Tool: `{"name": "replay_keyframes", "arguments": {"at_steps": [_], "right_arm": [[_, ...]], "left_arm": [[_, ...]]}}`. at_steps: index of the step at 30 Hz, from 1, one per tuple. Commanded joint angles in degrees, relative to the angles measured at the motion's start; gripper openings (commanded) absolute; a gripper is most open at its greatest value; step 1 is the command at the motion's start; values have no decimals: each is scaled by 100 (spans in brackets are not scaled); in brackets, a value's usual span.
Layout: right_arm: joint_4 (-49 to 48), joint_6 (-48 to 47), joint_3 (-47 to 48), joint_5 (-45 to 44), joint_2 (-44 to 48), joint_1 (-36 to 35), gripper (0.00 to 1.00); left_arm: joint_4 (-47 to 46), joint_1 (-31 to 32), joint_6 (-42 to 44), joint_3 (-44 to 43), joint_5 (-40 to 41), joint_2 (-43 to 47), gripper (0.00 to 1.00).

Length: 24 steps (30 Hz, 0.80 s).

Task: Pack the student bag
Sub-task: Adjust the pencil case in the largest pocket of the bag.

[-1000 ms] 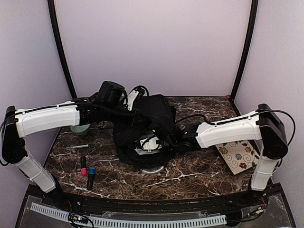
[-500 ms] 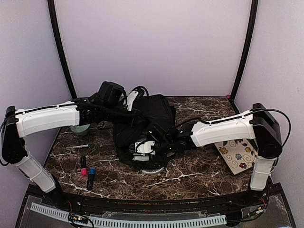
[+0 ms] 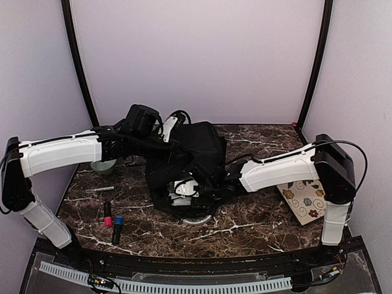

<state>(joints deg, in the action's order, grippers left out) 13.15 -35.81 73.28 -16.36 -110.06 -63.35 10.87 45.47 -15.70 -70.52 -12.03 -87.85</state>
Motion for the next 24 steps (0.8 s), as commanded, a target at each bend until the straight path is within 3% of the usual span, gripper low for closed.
{"name": "replay_keyframes", "arguments": {"at_steps": [1, 4, 11, 15, 19, 23, 24], "right_arm": [[-835, 16, 145, -1186, -534, 172, 74], [-1724, -260, 239, -1668, -773, 204, 61], [-3816, -1224, 137, -2489, -1391, 271, 60], [-2841, -821, 277, -2173, -1608, 266, 70], [-2431, -488, -397, -1478, -788, 83, 83], [-1822, -152, -462, -1129, -75, 16, 91], [-1724, 12, -460, -913, 43, 18, 98]], "left_arm": [[-253, -63, -91, -73, -183, 294, 0], [-276, -69, -116, -80, -341, 254, 0], [-264, -67, -135, -23, -552, 267, 0], [-285, -70, -131, 91, -609, 314, 0], [-294, -73, -88, 311, -342, 381, 0], [-279, -89, -58, 357, -265, 330, 0], [-272, -93, -63, 336, -260, 306, 1]]}}
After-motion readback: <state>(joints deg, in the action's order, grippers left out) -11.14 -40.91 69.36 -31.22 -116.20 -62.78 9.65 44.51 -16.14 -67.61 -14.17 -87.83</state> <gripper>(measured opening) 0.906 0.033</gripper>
